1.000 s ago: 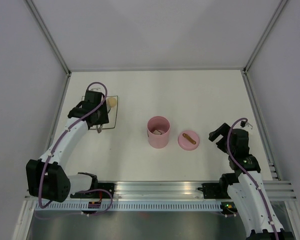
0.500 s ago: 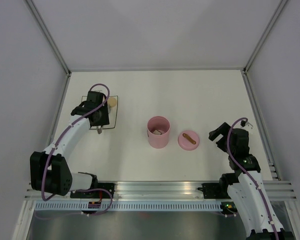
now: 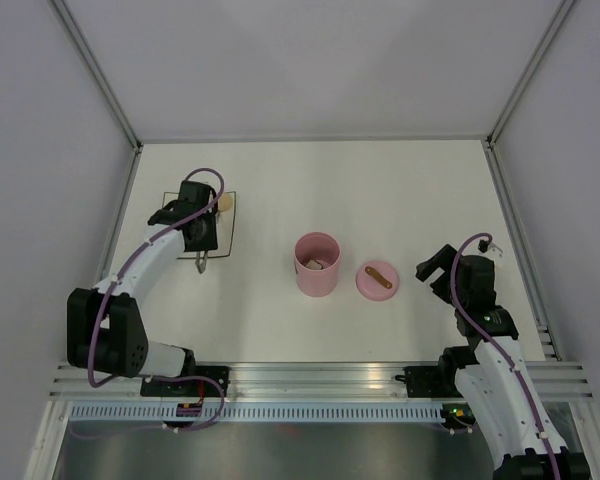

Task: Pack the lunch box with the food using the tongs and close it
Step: Pick up the food using the clamp, then place the food into the lunch box

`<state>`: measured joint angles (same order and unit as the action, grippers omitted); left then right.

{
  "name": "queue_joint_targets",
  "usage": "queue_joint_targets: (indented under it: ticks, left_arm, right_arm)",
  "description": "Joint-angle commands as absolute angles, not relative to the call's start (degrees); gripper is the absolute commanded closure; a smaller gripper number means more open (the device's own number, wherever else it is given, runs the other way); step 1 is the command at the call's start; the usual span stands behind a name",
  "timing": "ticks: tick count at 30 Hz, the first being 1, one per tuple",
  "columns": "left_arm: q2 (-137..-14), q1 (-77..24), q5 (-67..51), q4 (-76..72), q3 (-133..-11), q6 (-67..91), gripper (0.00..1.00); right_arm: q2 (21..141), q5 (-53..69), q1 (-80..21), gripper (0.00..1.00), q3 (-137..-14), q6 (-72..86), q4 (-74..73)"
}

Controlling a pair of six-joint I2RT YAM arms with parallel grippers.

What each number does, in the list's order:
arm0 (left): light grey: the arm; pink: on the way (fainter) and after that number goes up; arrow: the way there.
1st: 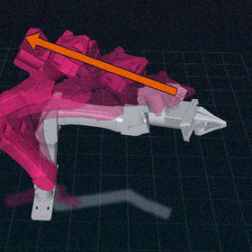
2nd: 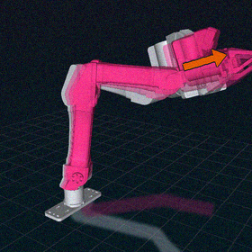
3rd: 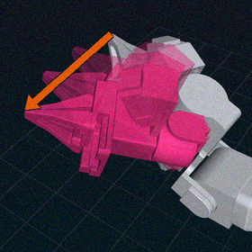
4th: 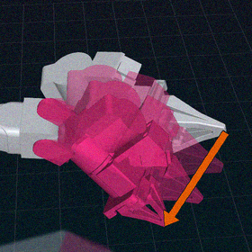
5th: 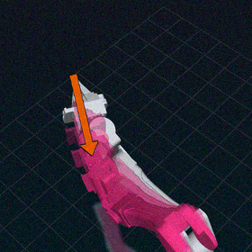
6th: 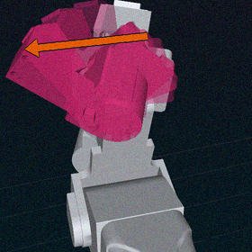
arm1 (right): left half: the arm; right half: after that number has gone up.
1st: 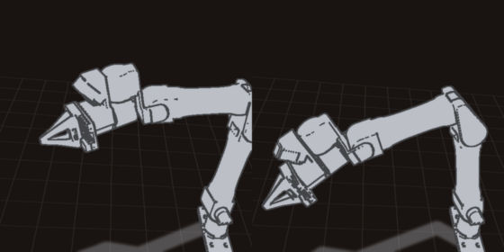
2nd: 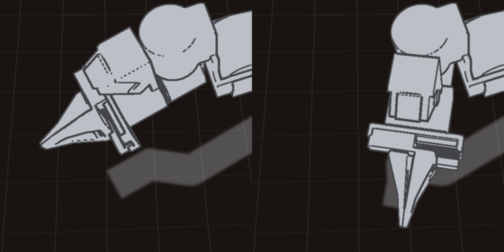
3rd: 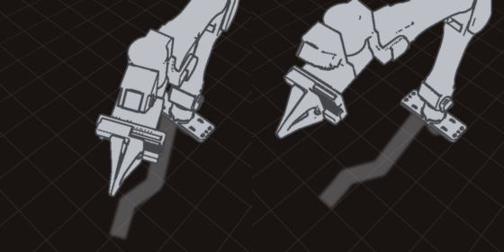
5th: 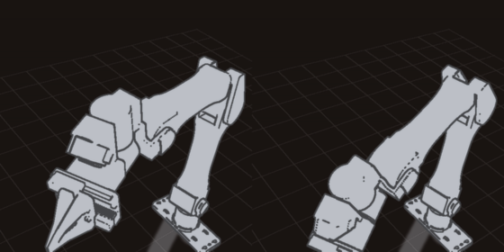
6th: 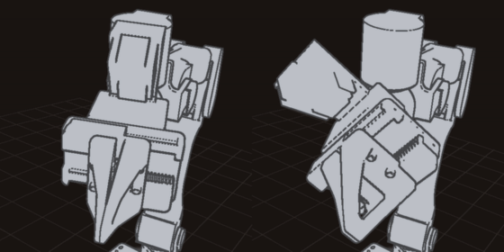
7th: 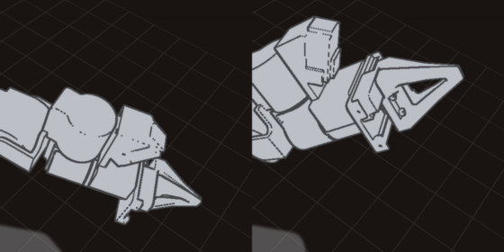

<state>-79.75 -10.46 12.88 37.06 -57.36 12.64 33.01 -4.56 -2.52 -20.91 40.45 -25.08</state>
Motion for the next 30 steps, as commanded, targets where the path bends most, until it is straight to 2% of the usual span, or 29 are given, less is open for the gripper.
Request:
queue_joint_targets:
  ticks: [1, 7, 12, 18, 21, 25, 30]
  left_arm:
    - [-79.5, -10.1, 12.1, 35.1, -59.5, 10.9, 0.6]
    - [-74.0, -10.1, 11.6, 38.0, -59.5, 12.0, 0.67]
    - [-65.2, -10.3, 9.8, 45.8, -65.1, 12.9, 0.69]
    - [-58.8, -11.2, -4.7, 52.4, -78.3, 12.4, 0.69]
    - [-57.4, -15.9, -10.1, 53.0, -81.9, 14.5, 0.69]
    - [-55.9, -31.5, -8.3, 53.3, -82.4, 16.1, 0.69]
    - [-55.0, -41.9, -8.4, 55.7, -81.0, 18.3, 0.68]
  right_arm:
    - [33.2, -4.4, -2.7, 0.02, -20.9, 39.9, -22.5]
    - [33.3, -4.7, -2.6, 0.02, -20.8, 39.9, -22.7]
    - [34.2, -5.3, -2.7, 0.02, -21.4, 39.8, -22.9]
    - [35.7, -6.8, -2.6, 0.02, -23.5, 42.1, -23.8]
    - [35.7, -8.6, -2.7, 0.02, -24.8, 43.6, -25.6]
    - [34.3, -9.6, -2.6, 0.02, -25.7, 44.8, -27.6]
    - [31.6, -9.7, -2.7, 0.02, -25.7, 45.5, -30.1]
